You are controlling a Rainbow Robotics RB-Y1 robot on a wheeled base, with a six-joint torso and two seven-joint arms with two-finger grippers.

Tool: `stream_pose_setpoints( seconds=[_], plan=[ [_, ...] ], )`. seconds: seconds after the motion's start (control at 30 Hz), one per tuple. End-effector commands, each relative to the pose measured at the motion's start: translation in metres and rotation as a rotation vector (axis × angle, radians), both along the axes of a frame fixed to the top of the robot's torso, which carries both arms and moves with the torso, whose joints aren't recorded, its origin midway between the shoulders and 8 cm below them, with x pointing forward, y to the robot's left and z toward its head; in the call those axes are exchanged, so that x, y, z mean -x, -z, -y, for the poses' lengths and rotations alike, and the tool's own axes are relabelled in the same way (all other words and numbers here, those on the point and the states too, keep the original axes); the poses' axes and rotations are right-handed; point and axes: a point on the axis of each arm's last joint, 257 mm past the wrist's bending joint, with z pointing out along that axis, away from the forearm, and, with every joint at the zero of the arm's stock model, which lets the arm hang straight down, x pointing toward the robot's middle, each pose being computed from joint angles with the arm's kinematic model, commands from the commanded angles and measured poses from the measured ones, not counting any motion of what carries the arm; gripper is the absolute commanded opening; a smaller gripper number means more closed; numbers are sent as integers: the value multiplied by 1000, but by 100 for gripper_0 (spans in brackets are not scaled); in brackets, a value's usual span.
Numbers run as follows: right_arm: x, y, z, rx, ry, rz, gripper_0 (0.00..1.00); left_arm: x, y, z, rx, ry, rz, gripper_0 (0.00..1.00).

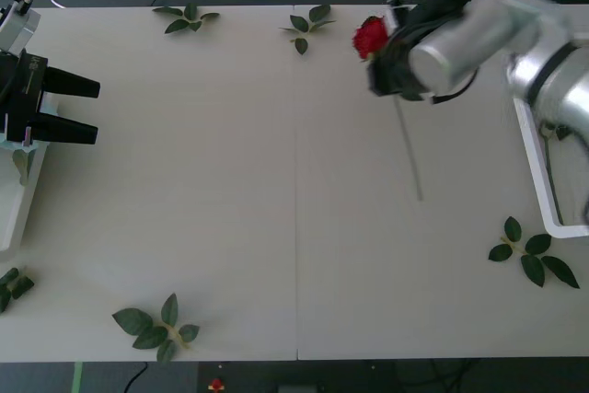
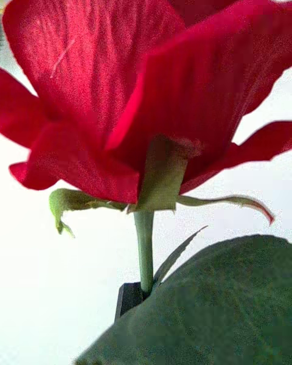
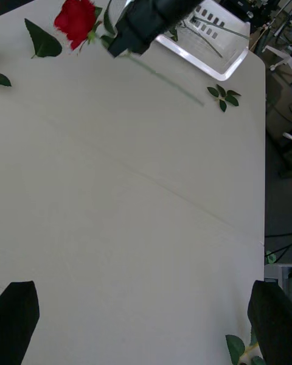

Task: Place the red flowers into the right box and the blue flowers into the left box. If a person shows an open palm, hand one flower to the person first, then continue sorting.

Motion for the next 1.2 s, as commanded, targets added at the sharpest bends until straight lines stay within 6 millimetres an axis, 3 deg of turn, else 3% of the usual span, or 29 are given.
stream_pose_setpoints(
  seconds=[0.03, 0.27, 0.47, 0.67, 0.77, 0.97, 1.2],
  plan=[
    [-3, -64, 53, 21, 25, 45, 0, 4, -5, -15, -20, -34, -38, 100],
    [21, -89, 143, 16, 132, 20, 0, 4, -5, -15, -20, -34, -38, 100],
    [39, -107, 244, 78, 267, 31, 0, 4, -5, -15, -20, -34, -38, 100],
    [66, -111, 327, 183, 324, 9, 0, 4, -5, -15, -20, -34, -38, 100],
    [78, -113, 359, 205, 345, 8, 0, 4, -5, -15, -20, -34, -38, 100],
    [89, -106, 398, 218, 358, 22, 0, 4, -5, -15, -20, -34, -38, 100],
    [92, -90, 420, 217, 339, 60, 0, 4, -5, -15, -20, -34, -38, 100]
  ],
)
